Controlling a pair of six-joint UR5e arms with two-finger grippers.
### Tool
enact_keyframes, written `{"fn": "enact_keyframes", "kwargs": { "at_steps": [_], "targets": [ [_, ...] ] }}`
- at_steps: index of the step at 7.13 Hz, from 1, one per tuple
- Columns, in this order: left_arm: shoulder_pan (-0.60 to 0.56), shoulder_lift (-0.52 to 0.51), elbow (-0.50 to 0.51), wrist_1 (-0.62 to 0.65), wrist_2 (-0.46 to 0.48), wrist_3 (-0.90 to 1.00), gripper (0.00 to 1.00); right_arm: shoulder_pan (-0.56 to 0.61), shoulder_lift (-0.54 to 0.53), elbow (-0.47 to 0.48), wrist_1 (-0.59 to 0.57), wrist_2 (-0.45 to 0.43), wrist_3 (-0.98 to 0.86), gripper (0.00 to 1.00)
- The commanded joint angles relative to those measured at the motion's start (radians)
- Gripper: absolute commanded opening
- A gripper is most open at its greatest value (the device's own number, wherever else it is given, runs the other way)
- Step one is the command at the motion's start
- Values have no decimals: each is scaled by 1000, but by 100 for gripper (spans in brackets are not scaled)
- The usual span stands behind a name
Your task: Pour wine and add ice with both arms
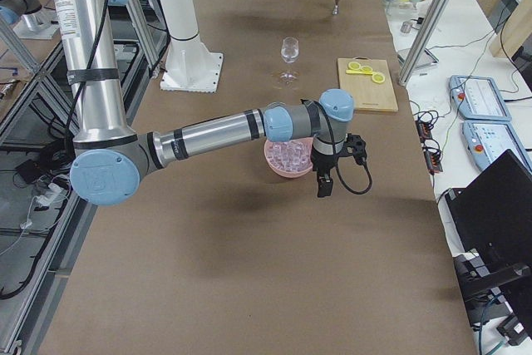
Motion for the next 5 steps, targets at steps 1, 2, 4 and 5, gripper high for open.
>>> {"fn": "enact_keyframes", "kwargs": {
  "at_steps": [1,2,4,5],
  "targets": [
    [10,0,10,-1,1,0,98,6,-30,9,0,21,-6,100],
    [10,10,-13,-1,-2,0,98,4,-30,10,0,26,-6,100],
    [13,45,-49,-9,-10,0,98,4,-20,-3,0,29,-5,100],
    [13,50,-53,-11,-12,0,98,4,-18,-2,0,35,-6,100]
  ]
}}
